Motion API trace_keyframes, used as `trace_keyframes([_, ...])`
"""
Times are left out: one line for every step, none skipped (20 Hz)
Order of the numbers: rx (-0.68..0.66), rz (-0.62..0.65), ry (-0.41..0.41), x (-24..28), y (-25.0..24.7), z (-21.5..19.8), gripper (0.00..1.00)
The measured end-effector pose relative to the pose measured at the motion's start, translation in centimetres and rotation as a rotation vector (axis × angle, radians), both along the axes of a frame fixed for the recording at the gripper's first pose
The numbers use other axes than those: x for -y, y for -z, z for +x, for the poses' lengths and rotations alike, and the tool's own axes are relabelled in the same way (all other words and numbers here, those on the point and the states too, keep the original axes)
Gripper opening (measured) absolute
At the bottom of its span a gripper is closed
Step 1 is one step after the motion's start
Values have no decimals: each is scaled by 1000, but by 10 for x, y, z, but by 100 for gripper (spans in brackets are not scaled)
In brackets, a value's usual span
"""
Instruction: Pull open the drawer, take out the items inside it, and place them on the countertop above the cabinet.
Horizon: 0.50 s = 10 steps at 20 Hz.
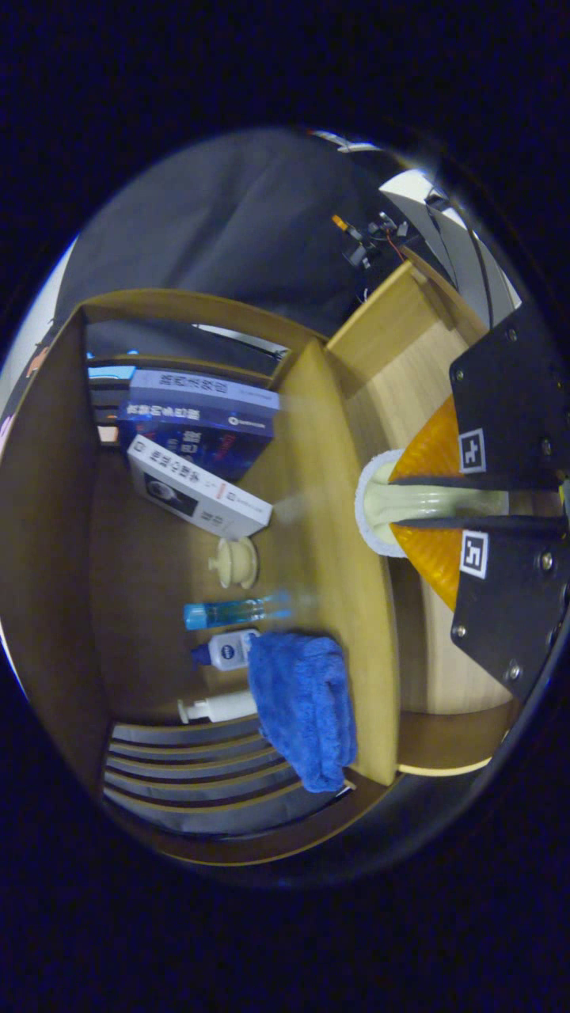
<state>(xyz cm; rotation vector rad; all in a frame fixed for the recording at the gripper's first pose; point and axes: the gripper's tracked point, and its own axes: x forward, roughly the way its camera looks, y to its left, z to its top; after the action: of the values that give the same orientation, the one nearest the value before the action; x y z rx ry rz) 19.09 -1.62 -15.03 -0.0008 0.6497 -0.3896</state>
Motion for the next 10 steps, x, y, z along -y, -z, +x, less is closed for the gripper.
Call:
trace_keyframes([18,-19,1,3,-12,4,12])
trace_keyframes([36,-35,2,6,-22,12,12])
trace_keyframes([59,-34,-4,5,-31,20,12])
trace_keyframes([77,-21,-15,2,-35,30,12])
trace_keyframes([95,-9,-22,2,-39,42,12])
trace_keyframes([100,14,-26,2,-39,52,12])
trace_keyframes([97,36,-27,2,-36,61,12])
trace_keyframes([96,52,-32,2,-33,71,12])
trace_keyframes([91,69,-38,4,-27,82,12])
trace_keyframes([80,84,-47,4,-20,91,12])
